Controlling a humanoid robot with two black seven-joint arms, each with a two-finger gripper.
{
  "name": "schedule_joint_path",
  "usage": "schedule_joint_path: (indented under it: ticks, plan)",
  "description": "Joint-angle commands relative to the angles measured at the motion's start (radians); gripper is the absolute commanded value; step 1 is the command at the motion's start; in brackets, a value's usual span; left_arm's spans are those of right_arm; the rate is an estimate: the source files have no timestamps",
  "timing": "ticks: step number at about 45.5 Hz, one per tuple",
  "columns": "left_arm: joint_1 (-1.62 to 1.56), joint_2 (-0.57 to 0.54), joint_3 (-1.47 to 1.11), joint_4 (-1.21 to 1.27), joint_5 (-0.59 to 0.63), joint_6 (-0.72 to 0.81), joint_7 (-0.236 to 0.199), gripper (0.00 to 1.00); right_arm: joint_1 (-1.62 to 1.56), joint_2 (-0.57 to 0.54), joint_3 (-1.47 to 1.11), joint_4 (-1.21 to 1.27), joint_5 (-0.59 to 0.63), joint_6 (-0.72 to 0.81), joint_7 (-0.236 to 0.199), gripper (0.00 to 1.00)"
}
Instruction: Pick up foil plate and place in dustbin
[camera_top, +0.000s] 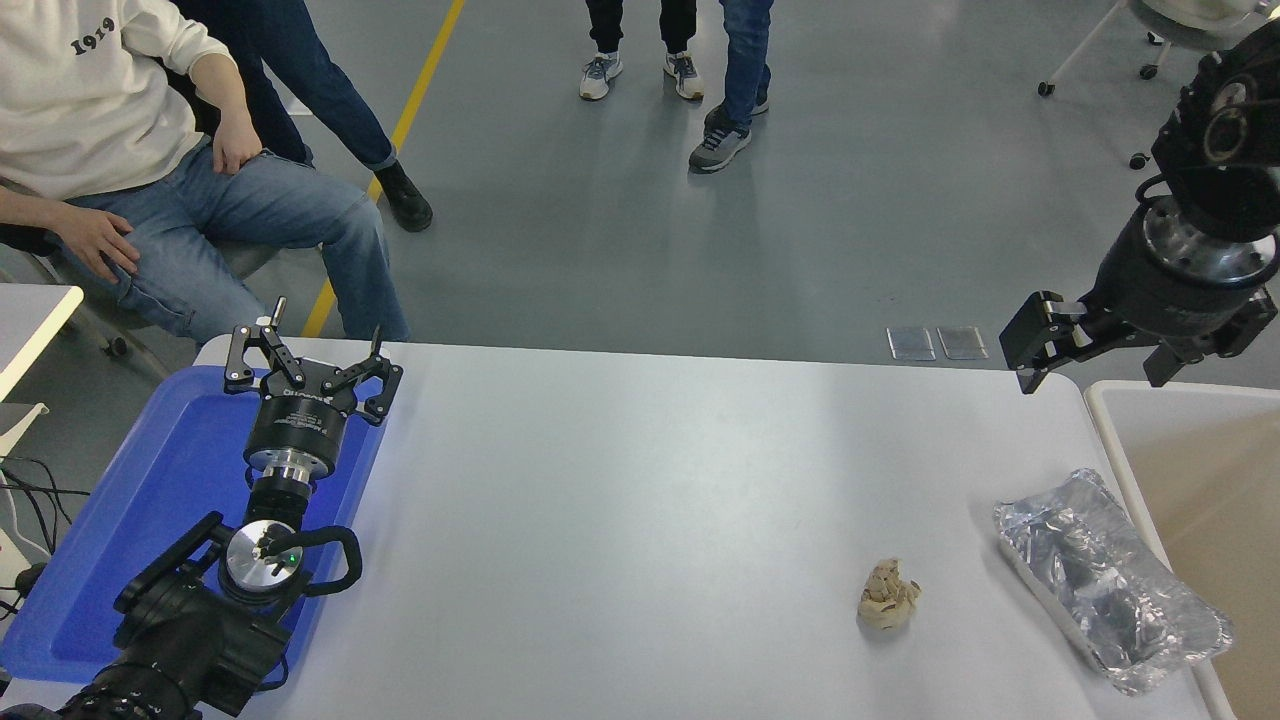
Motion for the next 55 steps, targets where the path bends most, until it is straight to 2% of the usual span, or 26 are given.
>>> schedule_joint_path:
  ticks: [1, 25, 40, 55]
  plan:
    - [0.000, 0.000, 0.000, 0.002, -0.001, 0.001, 0.000, 1.00, -0.007, -0.001, 0.000, -0.006, 0.000, 0.000, 0.000, 1.00]
    - [0.000, 0.000, 0.000, 0.002, -0.001, 0.001, 0.000, 1.00, 0.012, -0.014, -0.020, -0.006, 0.001, 0.000, 0.000, 1.00]
    - [0.000, 0.000, 0.000, 0.000, 0.001, 0.001, 0.000, 1.00, -0.082, -0.113, -0.008, -0.109, -0.026, 0.000, 0.000, 1.00]
    - [0.000, 0.000, 0.000, 0.001, -0.001, 0.001, -0.001, 1.00, -0.173, -0.146, 0.008, -0.141, -0.271, 0.000, 0.000, 1.00]
